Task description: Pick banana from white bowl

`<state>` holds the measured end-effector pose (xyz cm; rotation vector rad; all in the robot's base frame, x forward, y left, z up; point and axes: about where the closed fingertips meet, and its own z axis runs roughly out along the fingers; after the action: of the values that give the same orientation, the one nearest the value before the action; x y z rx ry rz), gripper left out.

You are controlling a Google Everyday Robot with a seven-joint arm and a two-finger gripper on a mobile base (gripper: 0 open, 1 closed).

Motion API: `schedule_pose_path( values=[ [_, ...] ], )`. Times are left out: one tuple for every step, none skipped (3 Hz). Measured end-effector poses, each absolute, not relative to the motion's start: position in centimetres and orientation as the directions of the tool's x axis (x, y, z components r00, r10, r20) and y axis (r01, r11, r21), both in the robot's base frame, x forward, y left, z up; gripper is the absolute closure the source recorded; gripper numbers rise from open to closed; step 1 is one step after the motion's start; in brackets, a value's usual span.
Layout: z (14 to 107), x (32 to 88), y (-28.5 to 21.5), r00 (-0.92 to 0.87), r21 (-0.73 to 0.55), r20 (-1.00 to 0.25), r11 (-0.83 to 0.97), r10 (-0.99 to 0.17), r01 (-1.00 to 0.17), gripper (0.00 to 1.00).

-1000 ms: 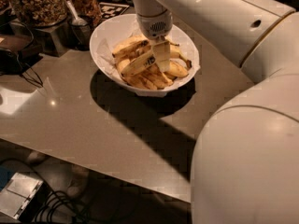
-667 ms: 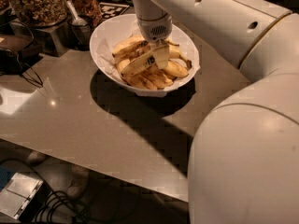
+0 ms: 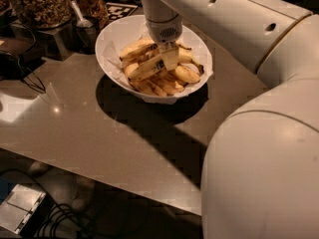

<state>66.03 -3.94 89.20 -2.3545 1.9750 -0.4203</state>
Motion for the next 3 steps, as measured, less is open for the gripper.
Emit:
schedule_pose_path(
  values=[
    [90.8, 64.3, -4.5, 0.134, -0.238, 0.144, -0.165, -0.981, -0.957, 1.0],
    [93.7, 61.1, -5.6, 0.104, -0.274, 0.091, -0.125, -0.99, -0.953, 1.0],
    [96.0, 58.7, -6.1, 0.099, -0.298, 0.047, -0.109, -0.994, -0.948, 1.0]
  ],
)
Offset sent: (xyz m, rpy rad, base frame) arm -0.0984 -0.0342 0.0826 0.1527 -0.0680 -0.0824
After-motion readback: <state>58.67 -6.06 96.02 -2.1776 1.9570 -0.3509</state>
